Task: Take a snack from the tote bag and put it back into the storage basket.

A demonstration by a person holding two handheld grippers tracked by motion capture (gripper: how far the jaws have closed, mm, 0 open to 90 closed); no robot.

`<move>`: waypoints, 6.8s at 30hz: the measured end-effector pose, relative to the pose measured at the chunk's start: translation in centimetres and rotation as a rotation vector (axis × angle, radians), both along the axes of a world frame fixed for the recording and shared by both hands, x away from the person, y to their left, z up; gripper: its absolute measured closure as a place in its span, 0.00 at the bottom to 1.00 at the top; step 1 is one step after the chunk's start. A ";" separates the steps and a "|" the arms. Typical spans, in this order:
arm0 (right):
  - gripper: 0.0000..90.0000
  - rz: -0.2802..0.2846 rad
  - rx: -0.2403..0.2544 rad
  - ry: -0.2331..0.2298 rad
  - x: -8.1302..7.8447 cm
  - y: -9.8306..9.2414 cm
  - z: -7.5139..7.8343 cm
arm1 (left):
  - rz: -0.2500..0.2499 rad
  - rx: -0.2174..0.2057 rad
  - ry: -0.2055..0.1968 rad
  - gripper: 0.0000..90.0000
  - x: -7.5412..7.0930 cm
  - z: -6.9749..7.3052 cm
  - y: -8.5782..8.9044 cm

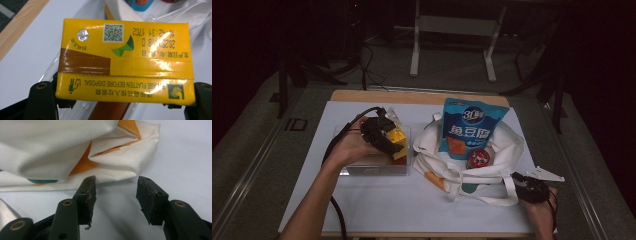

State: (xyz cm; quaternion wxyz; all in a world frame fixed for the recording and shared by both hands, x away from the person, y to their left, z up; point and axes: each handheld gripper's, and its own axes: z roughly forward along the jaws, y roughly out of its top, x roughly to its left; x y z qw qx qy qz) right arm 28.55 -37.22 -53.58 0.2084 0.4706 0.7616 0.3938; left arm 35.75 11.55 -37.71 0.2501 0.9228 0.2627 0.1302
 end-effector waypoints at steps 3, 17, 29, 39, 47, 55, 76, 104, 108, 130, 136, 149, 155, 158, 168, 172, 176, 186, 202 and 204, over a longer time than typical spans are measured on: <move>0.55 0.000 0.000 -0.001 0.0 0.0 0.0 | 0.026 -0.008 0.003 0.32 0.2 -0.1 0.6; 0.55 -0.001 -0.002 -0.003 0.0 0.0 0.0 | 0.134 0.018 -0.032 0.32 0.8 -0.6 3.0; 0.55 -0.002 0.001 -0.003 0.0 0.0 0.0 | 0.228 0.038 -0.011 0.32 1.6 -2.2 5.0; 0.55 -0.003 0.000 -0.004 0.0 0.0 0.0 | 0.311 0.033 -0.003 0.32 2.0 -2.5 7.1; 0.55 -0.003 -0.001 -0.005 0.0 0.0 0.0 | 0.376 0.040 0.002 0.32 2.2 -3.0 8.3; 0.55 -0.003 -0.002 -0.006 -0.1 0.0 0.0 | 0.426 0.010 -0.004 0.32 2.1 -3.4 9.3; 0.55 -0.003 -0.004 -0.007 -0.1 0.0 0.0 | 0.557 -0.008 0.030 0.32 1.7 -4.7 11.3; 0.55 -0.008 0.006 -0.010 -0.1 -0.1 0.0 | 0.641 -0.016 0.067 0.31 0.9 -5.8 11.3; 0.55 -0.008 0.005 -0.009 -0.1 -0.1 0.0 | 0.658 -0.020 0.080 0.31 0.8 -6.3 11.5; 0.55 -0.007 0.004 -0.007 -0.1 -0.1 0.0 | 0.711 0.006 0.157 0.29 0.8 -7.5 11.7; 0.55 -0.005 -0.002 -0.008 -0.1 0.0 0.0 | 0.713 -0.047 0.151 0.28 0.2 -6.5 12.3; 0.54 -0.008 0.003 -0.007 -0.1 0.0 0.0 | 0.711 -0.055 0.149 0.28 -0.6 -6.2 12.5; 0.54 -0.007 0.000 -0.007 -0.1 0.0 0.0 | 0.682 -0.069 0.108 0.26 -1.0 -5.7 12.8; 0.54 -0.009 0.003 -0.008 -0.1 0.0 0.0 | 0.668 -0.065 0.074 0.25 -1.2 -5.4 12.8; 0.54 -0.010 0.006 -0.010 -0.1 -0.1 0.0 | 0.630 -0.105 -0.014 0.23 -1.7 -4.1 12.7; 0.54 -0.010 0.008 -0.009 -0.1 -0.1 0.0 | 0.599 -0.099 -0.033 0.19 -1.6 -4.0 12.2; 0.54 -0.012 0.010 -0.009 -0.1 -0.1 0.0 | 0.550 -0.113 -0.047 0.16 -1.7 -3.9 11.8; 0.54 -0.016 0.004 -0.010 -0.1 -0.1 0.1 | 0.487 -0.109 -0.097 0.24 -2.2 -3.7 10.9; 0.62 -0.061 -0.011 -0.019 -0.2 -0.6 0.6 | 0.443 -0.161 -0.140 0.42 -3.2 -4.0 10.4; 0.63 -0.069 -0.009 -0.028 -0.3 -0.8 0.9 | 0.430 -0.175 -0.144 0.42 -3.4 -4.0 10.3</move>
